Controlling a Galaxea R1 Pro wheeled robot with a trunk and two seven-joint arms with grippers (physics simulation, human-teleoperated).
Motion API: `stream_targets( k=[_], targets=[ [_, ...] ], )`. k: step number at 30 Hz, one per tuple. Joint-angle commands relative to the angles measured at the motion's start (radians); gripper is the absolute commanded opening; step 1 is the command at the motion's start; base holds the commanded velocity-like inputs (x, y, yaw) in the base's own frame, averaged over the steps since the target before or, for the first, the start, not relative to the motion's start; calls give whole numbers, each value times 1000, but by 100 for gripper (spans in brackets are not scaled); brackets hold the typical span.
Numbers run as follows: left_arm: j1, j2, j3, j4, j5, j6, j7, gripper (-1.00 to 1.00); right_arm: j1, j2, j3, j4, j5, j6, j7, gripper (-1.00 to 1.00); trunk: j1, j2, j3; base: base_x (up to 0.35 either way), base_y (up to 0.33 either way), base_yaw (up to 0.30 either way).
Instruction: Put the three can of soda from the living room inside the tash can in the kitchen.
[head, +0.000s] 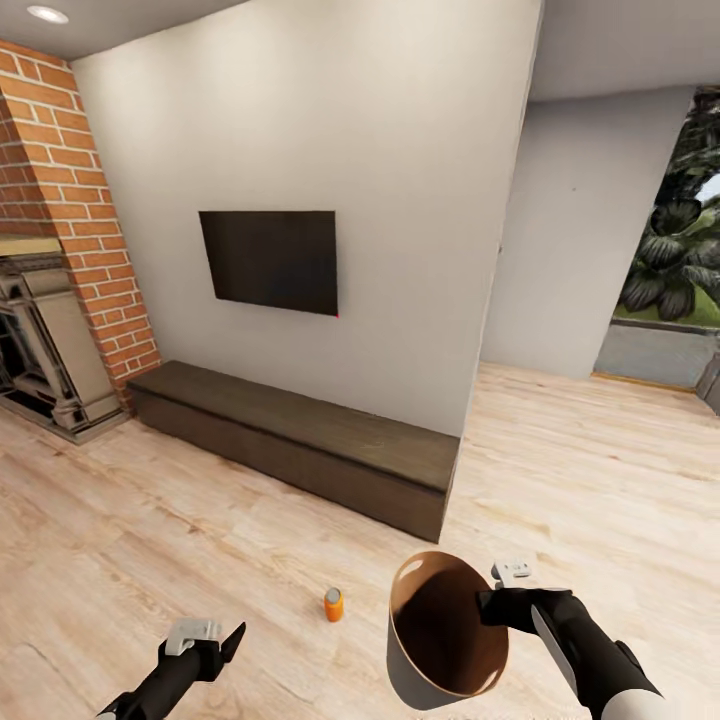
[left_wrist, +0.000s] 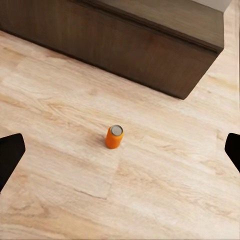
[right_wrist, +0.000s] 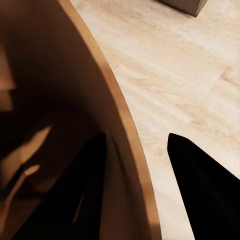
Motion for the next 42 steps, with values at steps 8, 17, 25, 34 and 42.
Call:
stream_targets(
  k=[8, 17, 25, 34, 42],
  targets=[
    [0, 0, -13, 0, -3, 0, 4, 100, 0, 0, -1, -1, -9, 2, 0, -100, 0, 0, -1, 6, 118, -235],
    [0, 0, -20, 0, -3, 0, 5, 100, 0, 0, -1, -1, -9, 2, 0, -100, 0, 0, -1, 0, 7, -249],
    [0, 0, -20, 0, -3, 0, 4, 100, 0, 0, -1, -1, -9, 2, 0, -100, 0, 0, -1, 0, 0, -251],
    [0, 0, -20, 0, -3, 0, 3, 100, 0, -1, -1, -1, -8, 2, 0, -100, 0, 0, -1, 2, 0, -251],
    [0, 0, -20, 0, -2, 0, 4, 100, 0, 0, -1, -1, -8, 2, -3, -100, 0, 0, -1, 88, 4, -247]
  ],
)
